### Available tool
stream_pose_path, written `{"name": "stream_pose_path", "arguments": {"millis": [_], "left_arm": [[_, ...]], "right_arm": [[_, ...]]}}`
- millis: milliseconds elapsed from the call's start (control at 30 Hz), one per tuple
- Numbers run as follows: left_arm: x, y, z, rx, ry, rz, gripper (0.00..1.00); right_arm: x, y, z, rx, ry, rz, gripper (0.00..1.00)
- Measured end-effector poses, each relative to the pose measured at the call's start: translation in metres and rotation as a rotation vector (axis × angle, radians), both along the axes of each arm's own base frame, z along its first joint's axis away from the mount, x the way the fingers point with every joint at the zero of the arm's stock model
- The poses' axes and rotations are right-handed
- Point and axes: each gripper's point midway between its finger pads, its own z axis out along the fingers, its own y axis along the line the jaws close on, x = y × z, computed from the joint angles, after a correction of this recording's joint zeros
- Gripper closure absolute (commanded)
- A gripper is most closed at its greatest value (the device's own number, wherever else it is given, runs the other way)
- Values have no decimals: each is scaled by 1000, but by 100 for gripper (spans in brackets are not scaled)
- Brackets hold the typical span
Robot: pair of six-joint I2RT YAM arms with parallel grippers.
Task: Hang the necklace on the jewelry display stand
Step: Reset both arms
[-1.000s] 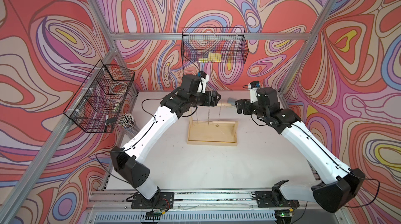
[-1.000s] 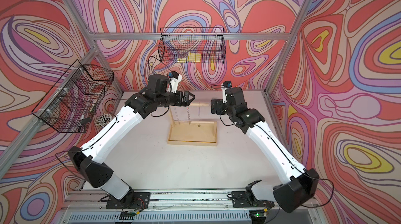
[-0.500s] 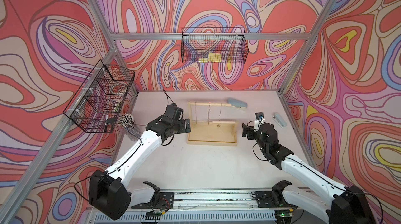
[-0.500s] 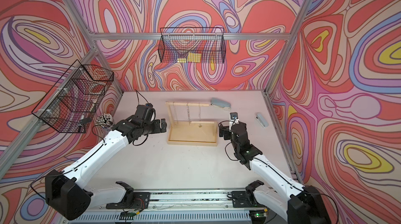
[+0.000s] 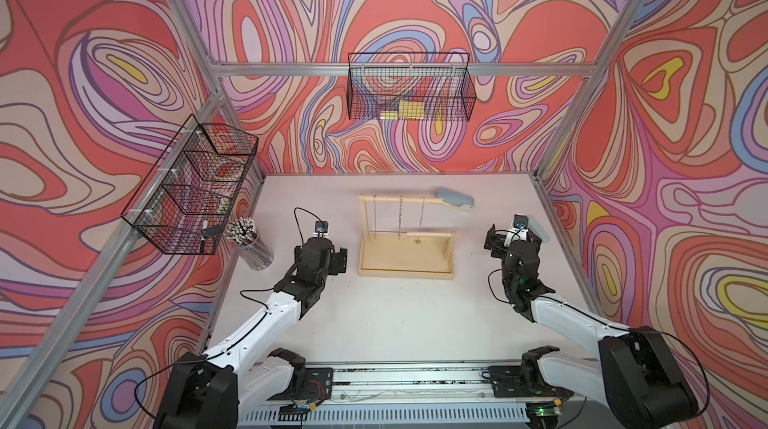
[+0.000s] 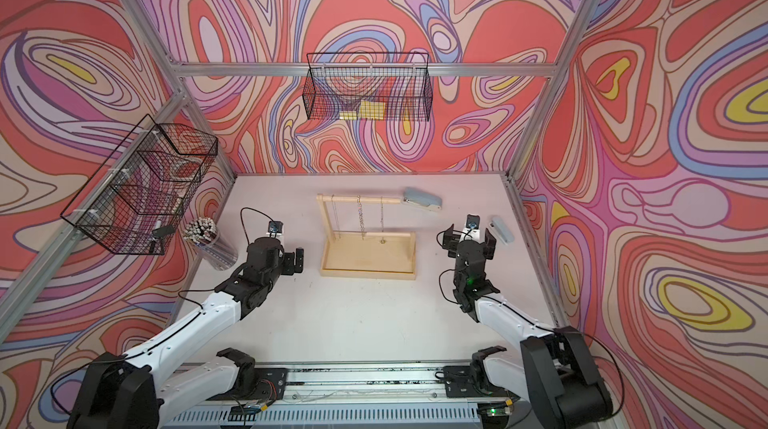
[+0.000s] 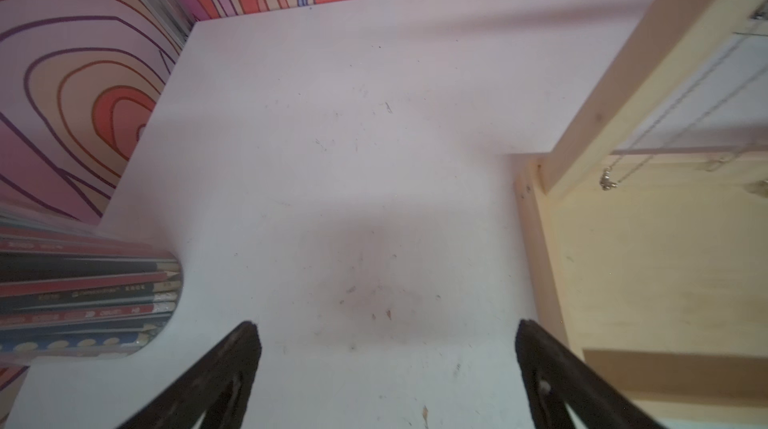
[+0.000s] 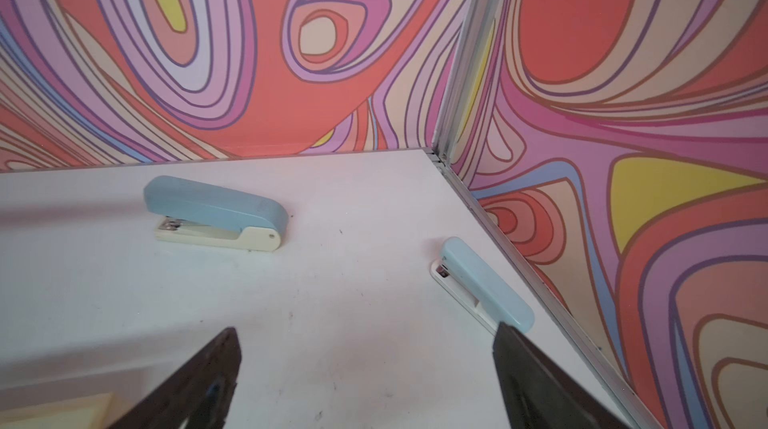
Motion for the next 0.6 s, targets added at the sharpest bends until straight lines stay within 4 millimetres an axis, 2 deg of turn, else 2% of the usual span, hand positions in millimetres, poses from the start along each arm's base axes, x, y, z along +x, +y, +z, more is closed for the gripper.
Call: {"name": "stream_pose_path", "arguments": {"millis": [133,267,333,467,600], "left_arm": [[5,22,-22,25,-27,43,2],[16,38,-32,27,-64,72,1],[22,44,-35,19,-83,82,1],[37,55,-42,11,-110,94,1],[48,55,-56,-17,-111,62,2]], "right_arm": [[10,-3,-20,9,-9,-2,2],[23,-9,-57,5,9,-6,2],[22,-8,-73,2,38,10,2],[26,-13,-68,30,-9,33,3],[36,-16,-62,52,-30,38,6]]}}
